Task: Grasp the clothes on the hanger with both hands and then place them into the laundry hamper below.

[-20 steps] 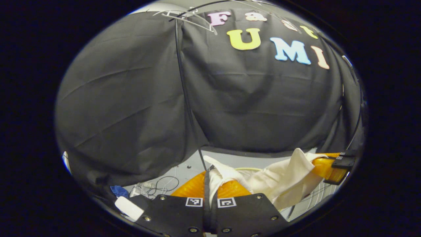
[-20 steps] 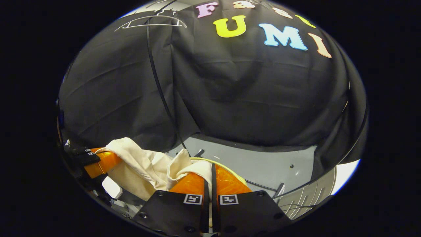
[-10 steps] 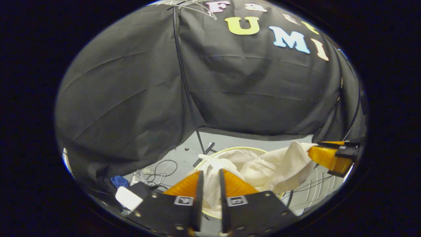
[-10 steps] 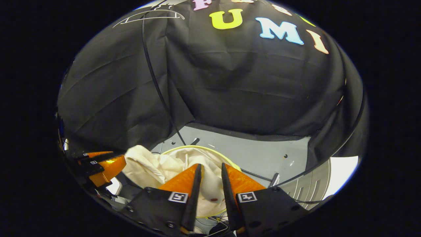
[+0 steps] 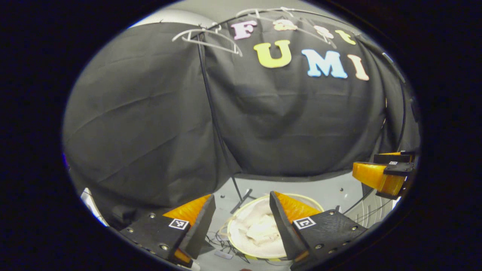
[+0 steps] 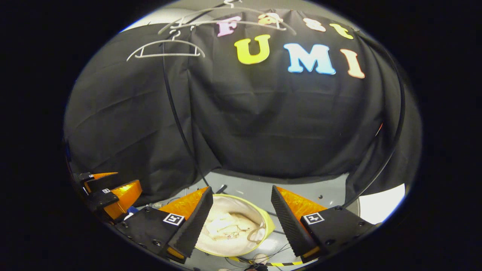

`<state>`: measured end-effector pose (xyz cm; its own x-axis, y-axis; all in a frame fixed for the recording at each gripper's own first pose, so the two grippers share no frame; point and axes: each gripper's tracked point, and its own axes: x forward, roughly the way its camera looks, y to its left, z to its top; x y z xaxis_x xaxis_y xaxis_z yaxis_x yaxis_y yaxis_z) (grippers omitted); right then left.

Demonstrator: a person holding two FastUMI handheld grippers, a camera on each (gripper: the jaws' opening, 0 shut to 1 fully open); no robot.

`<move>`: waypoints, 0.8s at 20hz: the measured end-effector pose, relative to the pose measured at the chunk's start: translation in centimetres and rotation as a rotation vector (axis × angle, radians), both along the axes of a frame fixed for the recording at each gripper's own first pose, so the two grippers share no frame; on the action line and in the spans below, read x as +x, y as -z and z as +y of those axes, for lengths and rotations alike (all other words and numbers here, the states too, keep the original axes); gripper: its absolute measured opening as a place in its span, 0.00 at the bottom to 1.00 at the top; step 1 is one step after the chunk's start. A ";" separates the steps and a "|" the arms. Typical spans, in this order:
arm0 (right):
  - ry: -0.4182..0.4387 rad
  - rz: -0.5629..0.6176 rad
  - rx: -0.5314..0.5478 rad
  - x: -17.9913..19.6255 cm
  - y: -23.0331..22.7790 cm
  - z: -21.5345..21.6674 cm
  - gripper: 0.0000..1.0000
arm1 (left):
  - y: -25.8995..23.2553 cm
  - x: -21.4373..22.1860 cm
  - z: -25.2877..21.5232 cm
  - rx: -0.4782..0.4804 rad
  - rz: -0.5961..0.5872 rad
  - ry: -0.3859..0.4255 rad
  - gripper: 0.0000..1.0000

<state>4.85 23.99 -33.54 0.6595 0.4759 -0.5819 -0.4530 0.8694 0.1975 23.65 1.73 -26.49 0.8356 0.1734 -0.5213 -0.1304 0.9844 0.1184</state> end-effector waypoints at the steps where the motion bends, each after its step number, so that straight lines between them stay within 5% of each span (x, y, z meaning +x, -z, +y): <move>1: 0.007 -0.029 0.010 0.2 -1.6 -0.3 0.98 | -2.4 0.0 0.0 -0.001 -0.032 0.007 0.85; 9: 0.073 -0.279 0.067 0.8 -14.4 -3.5 0.98 | -19.4 0.5 0.1 0.017 -0.294 0.070 0.85; 11: 0.098 -0.345 0.075 1.3 -17.5 -4.9 0.93 | -22.5 0.6 -0.7 0.019 -0.350 0.093 0.85; 16: 0.171 -0.508 0.083 1.1 -24.3 -8.5 0.98 | -28.6 0.0 -2.3 -0.011 -0.488 0.121 0.85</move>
<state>6.00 15.51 -9.28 0.9201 0.3678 -0.1343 -0.3627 0.9299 0.0619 23.68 -0.58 2.06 0.9962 0.0571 -0.0660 -0.0531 0.9967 0.0614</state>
